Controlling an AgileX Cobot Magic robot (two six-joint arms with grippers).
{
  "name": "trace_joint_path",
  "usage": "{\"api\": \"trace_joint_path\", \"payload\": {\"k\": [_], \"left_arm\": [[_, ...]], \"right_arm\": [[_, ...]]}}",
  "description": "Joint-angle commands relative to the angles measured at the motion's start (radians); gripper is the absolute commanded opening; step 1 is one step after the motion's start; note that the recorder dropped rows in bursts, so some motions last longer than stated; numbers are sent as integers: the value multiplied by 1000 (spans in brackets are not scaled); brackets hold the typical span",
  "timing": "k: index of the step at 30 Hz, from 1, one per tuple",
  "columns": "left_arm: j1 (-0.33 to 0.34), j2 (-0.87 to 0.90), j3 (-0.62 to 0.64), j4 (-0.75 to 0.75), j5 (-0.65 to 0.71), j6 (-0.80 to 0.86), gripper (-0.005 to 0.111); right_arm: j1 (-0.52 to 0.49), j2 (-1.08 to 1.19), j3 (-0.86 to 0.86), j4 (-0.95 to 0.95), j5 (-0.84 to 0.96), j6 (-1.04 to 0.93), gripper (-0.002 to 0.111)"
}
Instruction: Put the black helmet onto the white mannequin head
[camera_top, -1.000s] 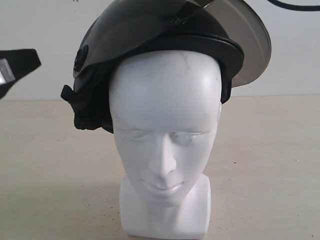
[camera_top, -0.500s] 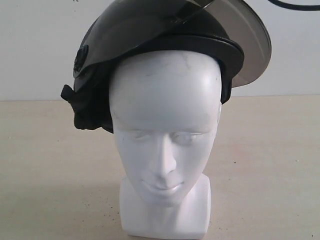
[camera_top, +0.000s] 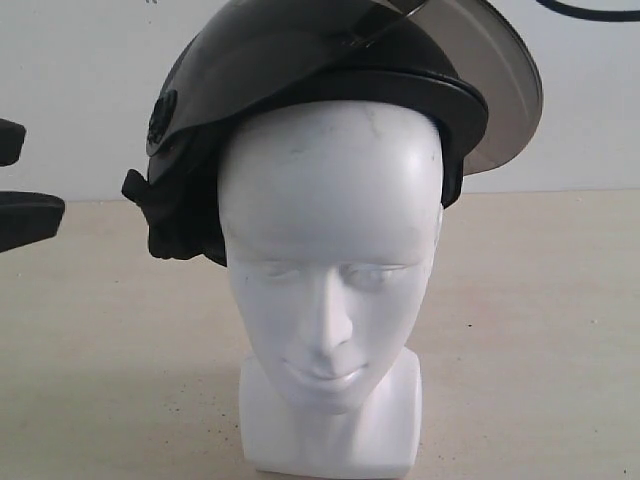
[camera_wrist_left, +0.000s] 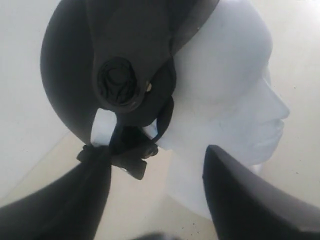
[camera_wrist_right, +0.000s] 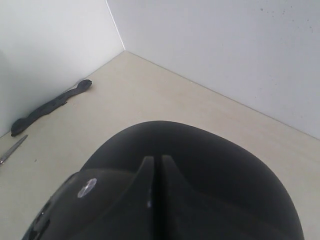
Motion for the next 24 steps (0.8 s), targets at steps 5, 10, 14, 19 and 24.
{"api": "trace_joint_path", "payload": {"k": [5, 10, 14, 19, 24], "left_arm": [[4, 105, 11, -105, -32, 88, 62], [4, 154, 11, -168, -21, 163, 62], [4, 173, 11, -168, -23, 163, 62], [4, 221, 11, -169, -23, 173, 60], [4, 235, 11, -204, -53, 204, 59]], "right_arm": [[3, 16, 16, -65, 115, 2, 0], [3, 16, 16, -67, 115, 8, 0], [3, 16, 16, -69, 115, 8, 0], [3, 16, 16, -69, 115, 8, 0], [3, 16, 16, -69, 115, 8, 0]]}}
